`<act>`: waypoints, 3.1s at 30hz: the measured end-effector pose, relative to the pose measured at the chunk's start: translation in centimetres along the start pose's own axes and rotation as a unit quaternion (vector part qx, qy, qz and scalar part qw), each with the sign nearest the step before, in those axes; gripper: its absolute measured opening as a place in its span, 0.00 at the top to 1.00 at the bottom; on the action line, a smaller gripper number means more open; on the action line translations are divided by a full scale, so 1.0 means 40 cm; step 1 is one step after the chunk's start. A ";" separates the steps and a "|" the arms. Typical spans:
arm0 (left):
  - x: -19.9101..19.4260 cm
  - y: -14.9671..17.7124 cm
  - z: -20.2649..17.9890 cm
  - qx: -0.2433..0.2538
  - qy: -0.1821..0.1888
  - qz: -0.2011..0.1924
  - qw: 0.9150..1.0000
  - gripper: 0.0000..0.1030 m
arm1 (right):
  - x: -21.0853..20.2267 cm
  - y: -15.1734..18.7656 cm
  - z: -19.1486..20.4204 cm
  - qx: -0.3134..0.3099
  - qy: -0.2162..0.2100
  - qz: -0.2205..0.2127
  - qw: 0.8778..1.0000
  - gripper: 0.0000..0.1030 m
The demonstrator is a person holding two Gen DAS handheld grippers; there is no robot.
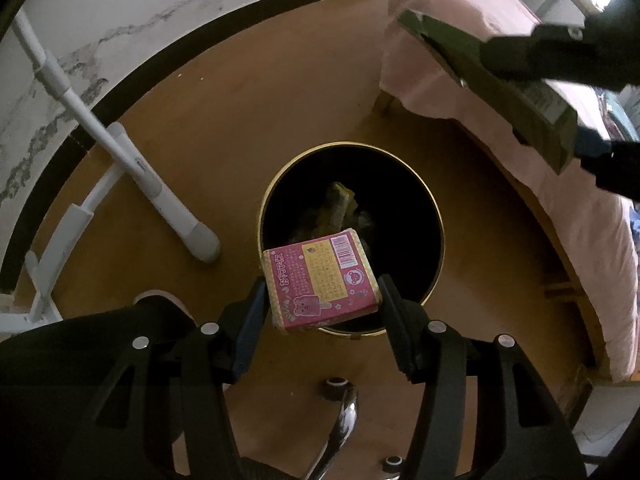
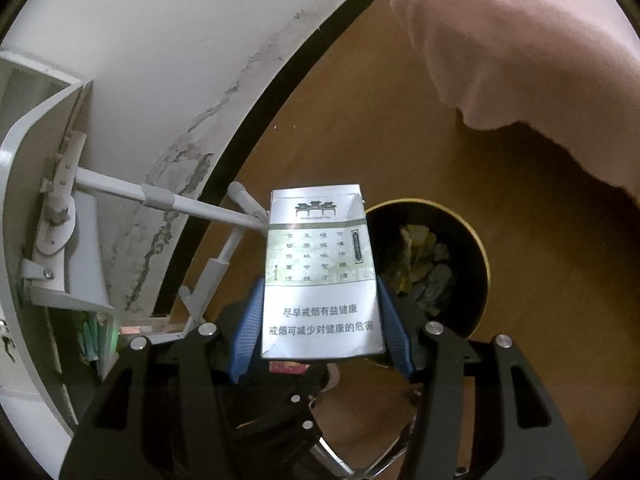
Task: Collect trash
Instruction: 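Carry the pink-yellow box and cigarette pack over the bin, then open both tools to drop the box and pack into the bin, then return both tools to the desk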
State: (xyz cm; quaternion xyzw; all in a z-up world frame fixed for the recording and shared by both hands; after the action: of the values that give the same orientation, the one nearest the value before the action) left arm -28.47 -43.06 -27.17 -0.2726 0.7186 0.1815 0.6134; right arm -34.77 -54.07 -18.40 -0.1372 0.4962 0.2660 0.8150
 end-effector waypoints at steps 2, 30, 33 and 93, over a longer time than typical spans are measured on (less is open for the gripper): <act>0.000 0.001 0.008 -0.005 0.004 0.002 1.000 0.47 | 0.008 0.000 -0.001 0.000 0.008 0.001 1.000 0.47; 0.029 -0.012 -0.075 0.018 0.051 0.019 0.998 0.47 | 0.044 0.039 -0.091 0.030 0.031 0.020 0.999 0.47; 0.027 -0.013 -0.079 0.021 0.049 0.020 0.998 0.47 | 0.046 0.035 -0.092 0.028 0.032 0.021 0.999 0.47; -1.052 0.241 1.010 -0.331 -0.153 -0.250 0.897 0.09 | -0.087 0.079 1.199 -0.515 0.048 -0.132 0.846 0.07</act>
State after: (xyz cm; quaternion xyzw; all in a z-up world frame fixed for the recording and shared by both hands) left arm 1.36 -4.32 6.04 -0.5998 0.4225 0.2892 0.6149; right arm -2.54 -29.14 7.35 -0.6137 0.3034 0.3660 0.6303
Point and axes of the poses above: each gripper's, at about its wrist camera, not at the fingertips, and x roughly the way its jaws point, z to its left, y to its underside, the point moved 6 cm from there along x, roughly the way its jaws point, and after that the axes turned 9 degrees about z, right-handed, at the moved point
